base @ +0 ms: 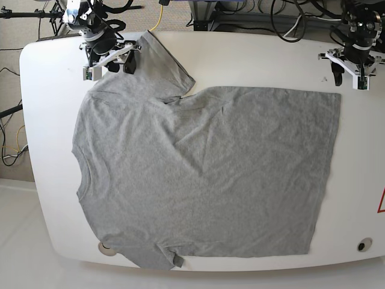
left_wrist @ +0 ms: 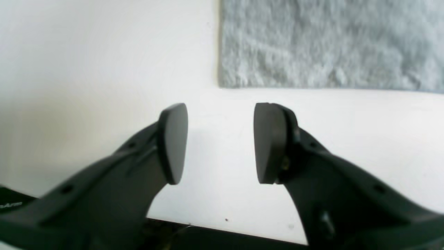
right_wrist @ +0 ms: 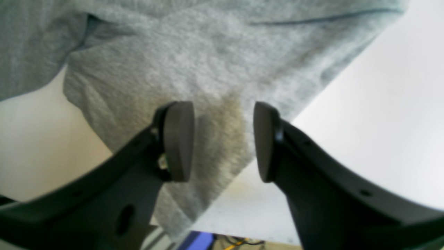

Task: Fold the T-shirt properly
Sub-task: 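Grasp the sleeve edge with the right gripper and lift slightly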

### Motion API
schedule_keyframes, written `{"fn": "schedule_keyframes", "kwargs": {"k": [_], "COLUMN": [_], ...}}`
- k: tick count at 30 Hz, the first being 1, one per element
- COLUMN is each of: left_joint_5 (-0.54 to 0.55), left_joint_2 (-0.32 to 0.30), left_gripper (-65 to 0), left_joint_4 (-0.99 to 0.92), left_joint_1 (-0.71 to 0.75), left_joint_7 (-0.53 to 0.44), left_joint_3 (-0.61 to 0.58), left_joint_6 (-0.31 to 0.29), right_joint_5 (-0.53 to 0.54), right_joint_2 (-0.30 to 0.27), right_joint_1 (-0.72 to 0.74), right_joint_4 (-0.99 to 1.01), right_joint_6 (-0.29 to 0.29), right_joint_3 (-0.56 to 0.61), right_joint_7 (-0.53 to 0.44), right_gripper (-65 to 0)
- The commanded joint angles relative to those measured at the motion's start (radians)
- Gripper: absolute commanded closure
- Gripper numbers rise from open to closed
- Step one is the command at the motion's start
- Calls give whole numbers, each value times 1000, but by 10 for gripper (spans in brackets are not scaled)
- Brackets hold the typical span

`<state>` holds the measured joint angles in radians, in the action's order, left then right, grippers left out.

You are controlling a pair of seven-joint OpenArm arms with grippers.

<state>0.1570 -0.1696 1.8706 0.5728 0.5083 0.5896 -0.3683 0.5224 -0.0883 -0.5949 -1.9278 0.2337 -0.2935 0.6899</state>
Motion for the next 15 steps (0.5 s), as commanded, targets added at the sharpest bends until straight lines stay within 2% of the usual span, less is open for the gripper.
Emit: {"fn": "schedule_keyframes", "kwargs": {"k": [1, 10, 15], "left_joint_5": [2, 14, 51], "left_joint_2": [-11, -5, -11], "left_gripper": [-290, -281, -278], "left_joint_4": [15, 6, 0], "left_joint_1": [2, -6, -14], "left_joint_7": [-22, 5, 16], "left_joint_3": [3, 11, 53], "left_joint_6": [-1, 0, -12], "right_joint_5": [35, 97, 152], "right_joint_2": [8, 6, -1], "right_joint_1": [2, 55, 67], "right_joint_4": [-9, -5, -8], "right_joint_6": [14, 14, 11], "right_joint_3": [-4, 1, -17], "right_joint_7": [4, 88, 105], "right_gripper": [-306, -302, -328]}}
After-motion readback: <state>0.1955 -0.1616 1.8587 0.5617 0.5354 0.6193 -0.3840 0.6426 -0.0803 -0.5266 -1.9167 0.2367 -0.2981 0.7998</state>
